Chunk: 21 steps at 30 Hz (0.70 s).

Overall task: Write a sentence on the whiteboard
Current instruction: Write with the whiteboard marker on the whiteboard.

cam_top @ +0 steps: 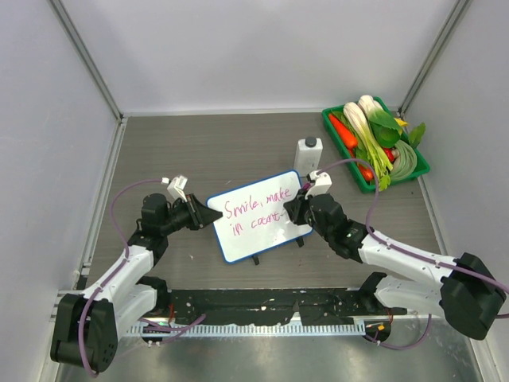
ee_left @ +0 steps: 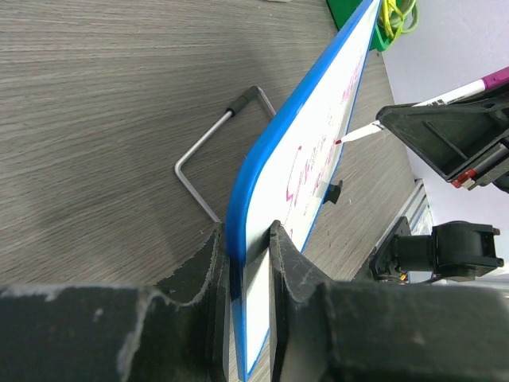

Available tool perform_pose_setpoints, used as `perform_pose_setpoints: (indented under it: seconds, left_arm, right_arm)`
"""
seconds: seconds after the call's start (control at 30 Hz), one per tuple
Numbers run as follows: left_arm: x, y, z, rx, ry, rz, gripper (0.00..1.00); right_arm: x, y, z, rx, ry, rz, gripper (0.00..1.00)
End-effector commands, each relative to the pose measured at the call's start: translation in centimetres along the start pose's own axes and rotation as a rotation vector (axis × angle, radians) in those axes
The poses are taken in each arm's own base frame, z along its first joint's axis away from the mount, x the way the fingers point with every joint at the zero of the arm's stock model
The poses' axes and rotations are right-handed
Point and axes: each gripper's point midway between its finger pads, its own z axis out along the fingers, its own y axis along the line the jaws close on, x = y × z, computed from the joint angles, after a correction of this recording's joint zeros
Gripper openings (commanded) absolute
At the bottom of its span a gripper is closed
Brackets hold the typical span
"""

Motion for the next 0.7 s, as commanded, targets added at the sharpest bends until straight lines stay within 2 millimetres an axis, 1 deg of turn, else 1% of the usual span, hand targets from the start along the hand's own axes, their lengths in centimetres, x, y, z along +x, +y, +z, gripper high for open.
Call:
perform_pose_setpoints:
  seconds: [0.0,0.47,0.57,0.67]
  left_arm:
    - [-0.5,4.3,-0.1,-0.187,-0.047,0.069,0.0]
    - [-0.6,4.3,-0.2,-0.188,-0.051,0.072,0.0]
    - [-0.6,4.2,-0.2,-0.186,-0.052,0.071,0.0]
    - [-0.6,4.3,-0.2,-0.187,-0.053,0.071,0.0]
  right_arm:
    - [0.2,-1.1,-0.2,0.04,-0.013,-0.001,0.02]
    - [0.2,-1.4,-0.1,0.057,-0.009,-0.012,0.01]
    - [-0.3,-1.2,-0.3,0.047,-0.02,-0.009,0.01]
    - [-1.4,-0.4,-0.8,0.02,-0.04,-0.003,0.01]
